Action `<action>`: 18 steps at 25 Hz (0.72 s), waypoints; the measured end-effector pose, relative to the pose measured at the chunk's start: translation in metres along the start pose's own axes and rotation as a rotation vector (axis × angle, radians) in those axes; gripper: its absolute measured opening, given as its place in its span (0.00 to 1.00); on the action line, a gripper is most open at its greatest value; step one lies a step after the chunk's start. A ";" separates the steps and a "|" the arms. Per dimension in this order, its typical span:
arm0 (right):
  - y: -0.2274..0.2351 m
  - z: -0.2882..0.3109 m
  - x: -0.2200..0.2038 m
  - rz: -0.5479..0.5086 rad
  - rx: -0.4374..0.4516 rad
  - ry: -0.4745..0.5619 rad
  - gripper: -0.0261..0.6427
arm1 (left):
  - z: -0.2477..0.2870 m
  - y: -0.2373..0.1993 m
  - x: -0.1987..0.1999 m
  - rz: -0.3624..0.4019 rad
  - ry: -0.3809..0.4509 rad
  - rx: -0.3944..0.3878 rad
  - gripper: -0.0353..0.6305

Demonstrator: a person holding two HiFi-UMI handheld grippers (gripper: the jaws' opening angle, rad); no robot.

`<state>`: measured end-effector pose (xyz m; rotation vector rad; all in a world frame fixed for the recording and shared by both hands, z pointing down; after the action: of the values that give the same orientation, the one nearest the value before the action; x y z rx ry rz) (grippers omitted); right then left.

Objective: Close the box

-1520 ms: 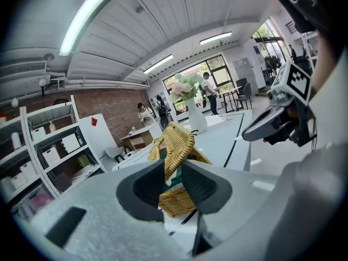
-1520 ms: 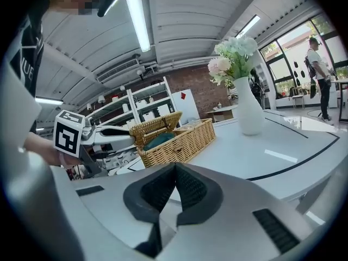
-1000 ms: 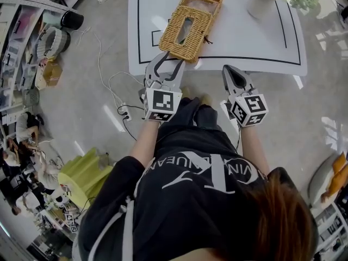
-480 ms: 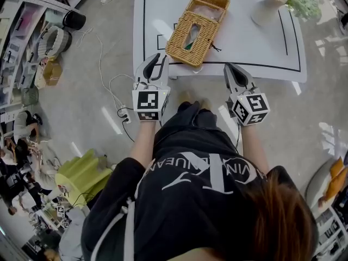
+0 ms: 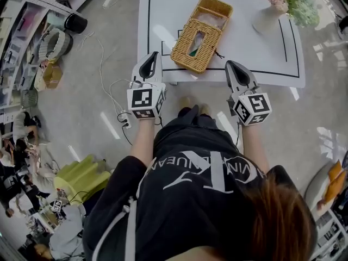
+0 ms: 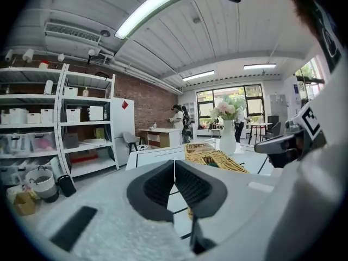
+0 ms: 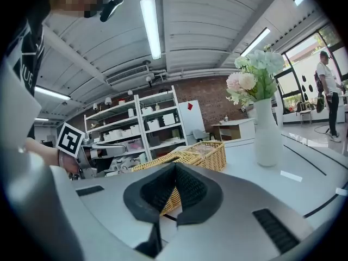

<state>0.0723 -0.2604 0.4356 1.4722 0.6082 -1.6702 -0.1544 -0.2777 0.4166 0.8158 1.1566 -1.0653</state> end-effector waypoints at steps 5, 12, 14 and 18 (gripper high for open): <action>0.005 0.002 0.015 -0.018 -0.014 0.032 0.04 | 0.005 -0.001 0.013 0.010 0.030 -0.009 0.07; 0.012 0.008 0.034 -0.048 -0.029 0.070 0.03 | 0.010 -0.009 0.027 -0.014 0.075 -0.017 0.07; 0.013 0.011 0.038 -0.063 -0.033 0.076 0.03 | 0.012 -0.011 0.030 -0.024 0.088 -0.023 0.07; 0.014 0.014 0.046 -0.079 -0.036 0.089 0.03 | 0.013 -0.016 0.038 -0.048 0.114 -0.033 0.07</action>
<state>0.0764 -0.2910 0.3964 1.5204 0.7503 -1.6512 -0.1635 -0.3031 0.3827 0.8350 1.2923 -1.0478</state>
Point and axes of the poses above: the fingertips, and each gripper's own axes: z forward along the fingers, y to its right, x out of its top, the point moved 1 cm from there along -z, backward along the fingers, and after that the axes turned 4 degrees about -z, right-handed, at the moved point
